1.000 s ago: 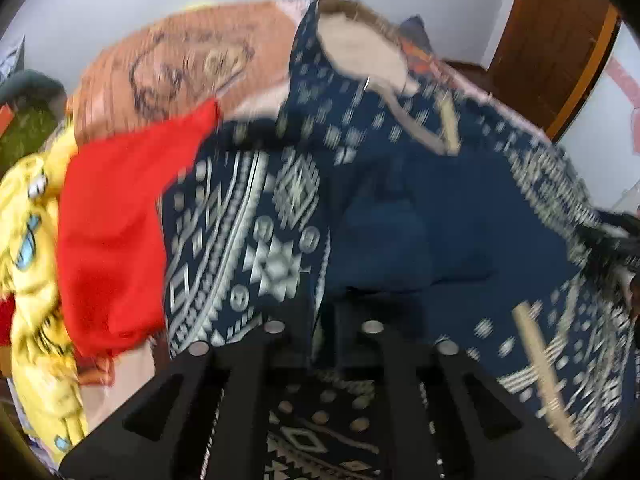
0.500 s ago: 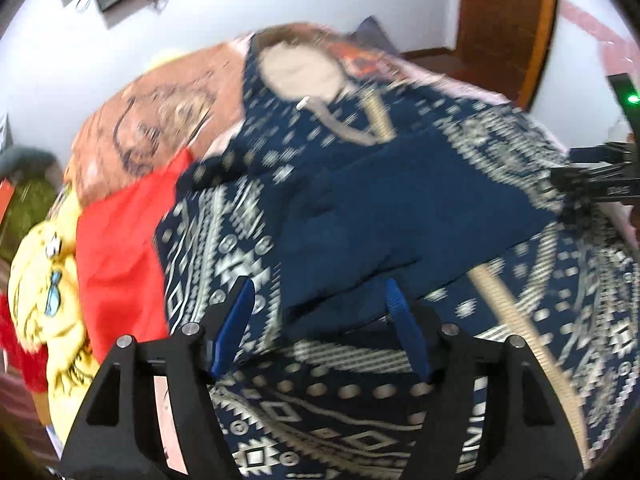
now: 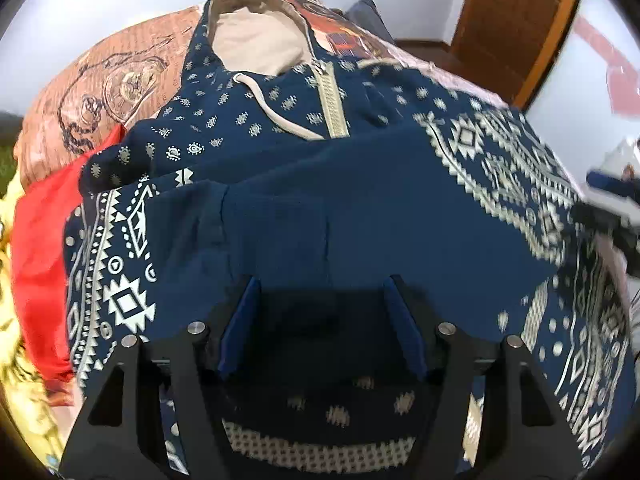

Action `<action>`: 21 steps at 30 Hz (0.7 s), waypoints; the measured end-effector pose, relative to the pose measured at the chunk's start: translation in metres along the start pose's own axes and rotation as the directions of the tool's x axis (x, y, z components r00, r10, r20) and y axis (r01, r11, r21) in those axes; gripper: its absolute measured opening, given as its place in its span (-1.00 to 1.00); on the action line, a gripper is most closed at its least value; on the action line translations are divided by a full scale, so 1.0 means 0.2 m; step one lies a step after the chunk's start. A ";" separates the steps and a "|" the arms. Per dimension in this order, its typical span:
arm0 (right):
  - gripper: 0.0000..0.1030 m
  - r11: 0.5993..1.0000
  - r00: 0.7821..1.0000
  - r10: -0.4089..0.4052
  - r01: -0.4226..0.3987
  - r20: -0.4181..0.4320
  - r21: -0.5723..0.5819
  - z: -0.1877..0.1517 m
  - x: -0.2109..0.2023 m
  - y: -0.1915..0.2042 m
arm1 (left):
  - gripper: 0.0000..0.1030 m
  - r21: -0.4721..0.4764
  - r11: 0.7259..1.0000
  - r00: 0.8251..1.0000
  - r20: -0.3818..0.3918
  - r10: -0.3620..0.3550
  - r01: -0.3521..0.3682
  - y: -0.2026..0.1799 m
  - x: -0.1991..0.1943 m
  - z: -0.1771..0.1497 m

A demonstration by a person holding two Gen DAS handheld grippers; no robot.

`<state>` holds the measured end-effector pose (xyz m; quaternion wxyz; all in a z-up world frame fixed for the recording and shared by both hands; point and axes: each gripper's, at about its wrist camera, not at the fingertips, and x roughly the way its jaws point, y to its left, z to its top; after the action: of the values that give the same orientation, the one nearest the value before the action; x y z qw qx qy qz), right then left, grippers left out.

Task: Fold large clothes

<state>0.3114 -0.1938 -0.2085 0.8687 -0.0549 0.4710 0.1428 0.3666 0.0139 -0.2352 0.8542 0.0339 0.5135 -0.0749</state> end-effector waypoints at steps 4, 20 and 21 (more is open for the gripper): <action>0.54 1.000 1.000 0.002 -0.002 -0.006 0.002 -0.01 0.01 0.00 | 0.05 -0.047 0.999 1.000 0.007 -0.002 0.002 0.03 0.02 0.04; 0.53 1.000 1.000 -0.005 0.005 0.008 0.001 0.01 -0.01 0.00 | -0.81 -0.284 0.930 0.963 0.198 -0.183 0.235 0.50 -0.37 0.02; 0.53 1.000 1.000 -0.006 0.006 0.008 0.002 0.02 -0.01 0.01 | -0.81 -0.293 0.926 0.961 0.210 -0.179 0.236 0.52 -0.40 0.01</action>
<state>0.3135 -0.1920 -0.2054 0.8712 -0.0549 0.4673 0.1400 0.3490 0.1234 -0.1652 0.8784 -0.1647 0.4405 -0.0850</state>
